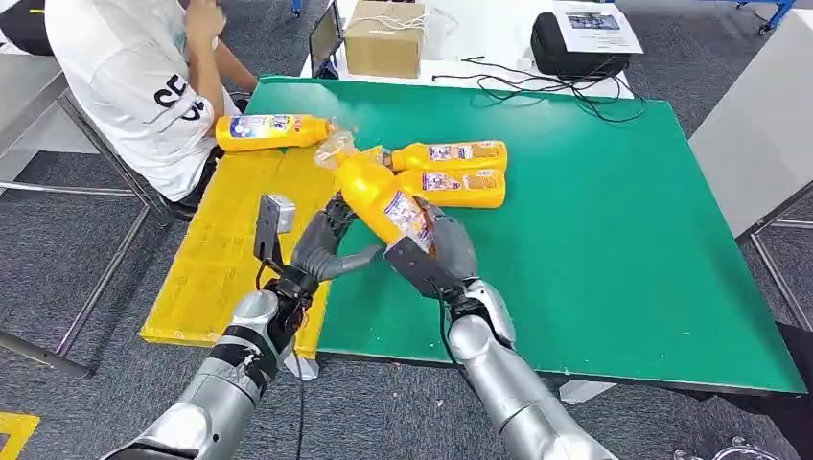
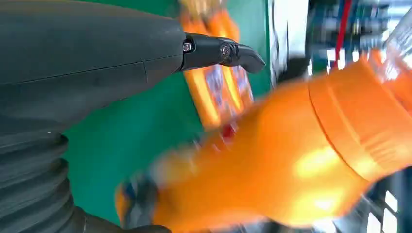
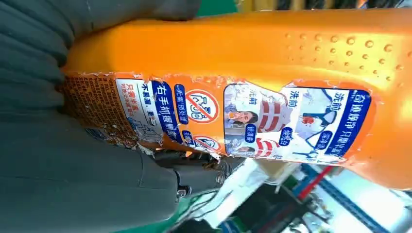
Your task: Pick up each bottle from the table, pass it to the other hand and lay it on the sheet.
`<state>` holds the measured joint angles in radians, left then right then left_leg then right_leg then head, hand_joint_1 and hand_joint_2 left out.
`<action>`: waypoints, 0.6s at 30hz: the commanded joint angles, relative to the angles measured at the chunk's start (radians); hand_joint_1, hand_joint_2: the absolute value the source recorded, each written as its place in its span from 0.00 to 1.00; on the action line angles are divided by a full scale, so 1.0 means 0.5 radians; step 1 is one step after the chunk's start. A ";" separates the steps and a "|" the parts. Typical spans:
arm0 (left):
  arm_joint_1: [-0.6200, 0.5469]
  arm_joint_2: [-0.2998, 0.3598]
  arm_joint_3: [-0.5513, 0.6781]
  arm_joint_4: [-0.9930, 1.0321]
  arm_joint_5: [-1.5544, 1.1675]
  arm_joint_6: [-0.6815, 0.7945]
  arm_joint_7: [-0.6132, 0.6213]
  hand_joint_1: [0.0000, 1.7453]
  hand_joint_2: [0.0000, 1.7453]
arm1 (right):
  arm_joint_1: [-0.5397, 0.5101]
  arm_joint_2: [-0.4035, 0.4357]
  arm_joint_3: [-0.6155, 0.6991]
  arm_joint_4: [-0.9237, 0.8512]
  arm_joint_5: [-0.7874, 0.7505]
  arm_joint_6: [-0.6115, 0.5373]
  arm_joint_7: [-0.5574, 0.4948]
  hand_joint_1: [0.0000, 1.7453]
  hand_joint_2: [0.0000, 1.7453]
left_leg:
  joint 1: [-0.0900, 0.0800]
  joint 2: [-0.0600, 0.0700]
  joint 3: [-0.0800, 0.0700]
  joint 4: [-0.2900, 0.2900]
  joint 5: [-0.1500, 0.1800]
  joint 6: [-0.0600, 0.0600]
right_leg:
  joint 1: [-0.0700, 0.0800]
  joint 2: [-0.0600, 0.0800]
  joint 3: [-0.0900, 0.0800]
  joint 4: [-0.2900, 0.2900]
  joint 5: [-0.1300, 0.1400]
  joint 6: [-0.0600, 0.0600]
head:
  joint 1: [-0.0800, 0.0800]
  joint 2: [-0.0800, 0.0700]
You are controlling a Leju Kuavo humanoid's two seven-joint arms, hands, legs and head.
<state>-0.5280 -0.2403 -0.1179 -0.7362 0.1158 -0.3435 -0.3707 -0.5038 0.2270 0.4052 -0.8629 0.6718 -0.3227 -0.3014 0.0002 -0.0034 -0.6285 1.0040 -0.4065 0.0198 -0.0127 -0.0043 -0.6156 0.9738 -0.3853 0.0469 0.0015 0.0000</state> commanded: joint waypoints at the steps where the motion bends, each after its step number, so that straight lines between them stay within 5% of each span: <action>1: -0.109 0.042 -0.158 0.116 0.323 -0.228 0.120 0.00 1.00 | -0.057 -0.008 0.178 0.140 0.070 -0.034 -0.069 1.00 1.00 | 0.001 0.001 0.005 0.000 -0.002 -0.002 | 0.001 0.000 0.005 0.000 -0.002 -0.002 | -0.001 0.000; 18: -0.100 0.081 -0.278 0.093 0.487 -0.337 0.131 0.00 1.00 | -0.003 -0.037 0.229 0.138 0.082 0.005 -0.140 1.00 1.00 | 0.001 -0.001 0.005 -0.001 -0.002 -0.002 | 0.001 0.000 0.006 -0.001 -0.002 -0.003 | 0.000 0.000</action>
<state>-0.5298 -0.2251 -0.2033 -0.7355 0.3620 -0.5055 -0.3079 -0.4776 0.2312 0.4765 -0.8507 0.7076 -0.3311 -0.3716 0.0002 -0.0035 -0.6285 1.0040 -0.4065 0.0198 -0.0127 -0.0043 -0.6157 0.9737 -0.3854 0.0468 0.0015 0.0000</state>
